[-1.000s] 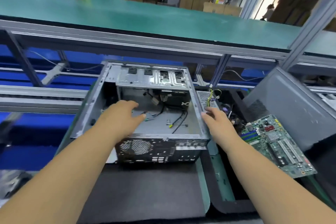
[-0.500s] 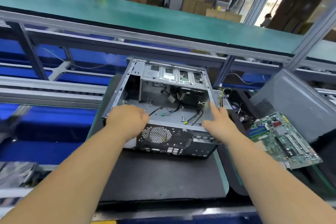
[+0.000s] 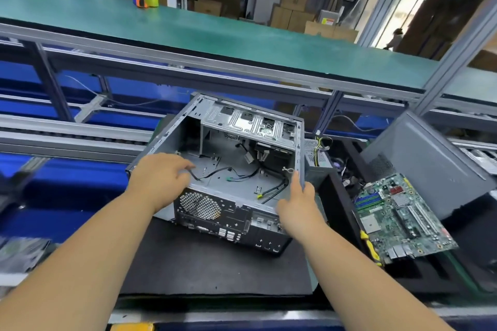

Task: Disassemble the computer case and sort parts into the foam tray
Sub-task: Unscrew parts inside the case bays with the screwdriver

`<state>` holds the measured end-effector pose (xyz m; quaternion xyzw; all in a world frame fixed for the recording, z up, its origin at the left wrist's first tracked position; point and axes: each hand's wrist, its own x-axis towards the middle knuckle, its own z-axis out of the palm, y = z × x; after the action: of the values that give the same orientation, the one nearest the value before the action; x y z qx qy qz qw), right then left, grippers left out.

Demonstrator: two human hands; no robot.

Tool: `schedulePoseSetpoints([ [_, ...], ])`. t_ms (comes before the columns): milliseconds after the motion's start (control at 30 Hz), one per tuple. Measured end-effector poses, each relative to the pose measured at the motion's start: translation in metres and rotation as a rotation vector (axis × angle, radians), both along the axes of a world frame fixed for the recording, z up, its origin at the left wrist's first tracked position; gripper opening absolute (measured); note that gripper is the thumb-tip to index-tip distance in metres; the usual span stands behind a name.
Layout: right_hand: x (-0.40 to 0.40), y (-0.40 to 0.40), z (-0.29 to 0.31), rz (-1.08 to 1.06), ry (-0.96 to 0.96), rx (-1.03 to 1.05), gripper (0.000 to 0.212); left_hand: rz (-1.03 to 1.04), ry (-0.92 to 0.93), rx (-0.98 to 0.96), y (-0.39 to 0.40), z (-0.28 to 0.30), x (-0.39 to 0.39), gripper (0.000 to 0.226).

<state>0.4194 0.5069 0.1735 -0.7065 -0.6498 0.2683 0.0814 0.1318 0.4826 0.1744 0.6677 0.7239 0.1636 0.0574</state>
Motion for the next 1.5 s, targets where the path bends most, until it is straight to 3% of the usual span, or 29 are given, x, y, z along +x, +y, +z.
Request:
schedulePoseSetpoints([
  [67, 0.009, 0.006, 0.003, 0.073, -0.036, -0.015, 0.058, 0.098, -0.049, 0.114, -0.005, -0.002, 0.010, 0.044],
  [167, 0.029, 0.018, 0.012, 0.125, -0.095, 0.114, 0.056, 0.327, -0.138, 0.184, -0.013, -0.009, 0.037, 0.047],
  [267, 0.046, 0.040, 0.018, 0.202, -0.080, 0.274, 0.042, 0.570, -0.276, 0.182, -0.022, -0.014, 0.079, 0.078],
  [433, 0.059, 0.086, 0.016, 0.371, 0.011, 0.291, 0.054, 0.839, -0.709, 0.083, -0.014, -0.016, 0.134, 0.128],
  [500, 0.058, 0.102, 0.015, 0.431, 0.014, 0.272, 0.060, 0.833, -0.805, 0.062, -0.008, -0.020, 0.146, 0.132],
  [667, 0.061, 0.128, 0.012, 0.578, -0.101, 0.235, 0.068, 0.785, -0.790, 0.109, -0.006, -0.029, 0.149, 0.123],
  [933, 0.075, 0.104, 0.002, 0.650, -0.286, 0.532, 0.075, 0.739, -0.717, 0.091, -0.018, -0.024, 0.121, 0.116],
  [1100, 0.076, 0.085, 0.002, 0.684, -0.304, 0.596, 0.082, 0.646, -0.762, 0.052, -0.024, -0.017, 0.089, 0.109],
  [1333, 0.061, 0.086, 0.008, 0.678, -0.122, 0.624, 0.046, 0.522, -0.797, 0.009, -0.019, -0.013, 0.044, 0.083],
  [1500, 0.037, 0.079, 0.016, 0.616, 0.001, 0.555, 0.039, 0.477, -0.815, -0.089, -0.007, -0.004, 0.004, 0.102],
])
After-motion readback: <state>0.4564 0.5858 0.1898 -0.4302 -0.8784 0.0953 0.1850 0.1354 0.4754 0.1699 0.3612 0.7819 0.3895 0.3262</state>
